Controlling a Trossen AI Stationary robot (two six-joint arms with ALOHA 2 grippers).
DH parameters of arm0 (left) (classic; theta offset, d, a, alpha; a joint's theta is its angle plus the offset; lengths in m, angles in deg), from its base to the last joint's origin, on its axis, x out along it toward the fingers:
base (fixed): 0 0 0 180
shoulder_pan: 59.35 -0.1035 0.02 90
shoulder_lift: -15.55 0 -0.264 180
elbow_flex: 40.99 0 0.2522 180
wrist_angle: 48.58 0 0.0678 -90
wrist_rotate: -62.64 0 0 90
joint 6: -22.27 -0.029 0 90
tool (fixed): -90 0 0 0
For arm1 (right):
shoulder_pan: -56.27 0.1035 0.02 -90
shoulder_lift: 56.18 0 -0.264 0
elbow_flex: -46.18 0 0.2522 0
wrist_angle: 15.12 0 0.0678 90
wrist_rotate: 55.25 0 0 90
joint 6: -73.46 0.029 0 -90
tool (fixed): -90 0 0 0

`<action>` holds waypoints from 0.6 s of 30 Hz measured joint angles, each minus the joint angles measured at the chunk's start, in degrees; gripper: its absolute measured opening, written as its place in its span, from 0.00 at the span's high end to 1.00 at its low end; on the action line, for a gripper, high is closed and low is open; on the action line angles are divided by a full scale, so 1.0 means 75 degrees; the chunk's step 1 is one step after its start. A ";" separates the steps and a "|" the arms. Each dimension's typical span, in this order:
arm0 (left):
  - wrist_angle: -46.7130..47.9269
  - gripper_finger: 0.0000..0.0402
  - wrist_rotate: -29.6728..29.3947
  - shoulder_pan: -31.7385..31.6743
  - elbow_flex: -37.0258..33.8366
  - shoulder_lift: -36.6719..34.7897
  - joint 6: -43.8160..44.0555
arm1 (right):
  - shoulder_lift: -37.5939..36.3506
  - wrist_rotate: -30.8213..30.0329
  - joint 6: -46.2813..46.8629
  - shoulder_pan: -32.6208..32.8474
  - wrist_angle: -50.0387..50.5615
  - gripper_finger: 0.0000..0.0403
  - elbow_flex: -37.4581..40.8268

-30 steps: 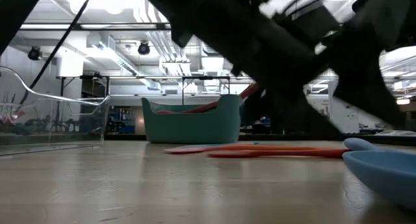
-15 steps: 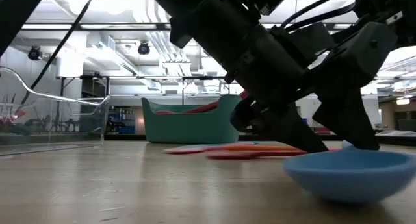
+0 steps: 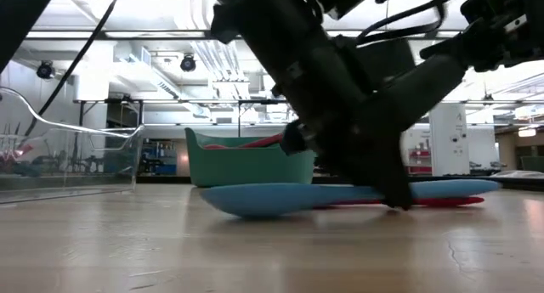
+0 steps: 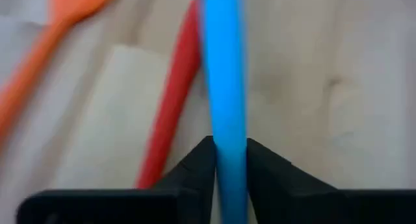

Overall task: Pick & Place Kitchen Items
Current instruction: Put the blue spoon into the green bin

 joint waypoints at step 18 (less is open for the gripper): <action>0.3262 0.83 -0.3001 -0.0845 -0.0119 -0.2453 -0.1835 | 0.0006 -0.0003 -0.0002 0.0000 -0.0004 0.98 0.0000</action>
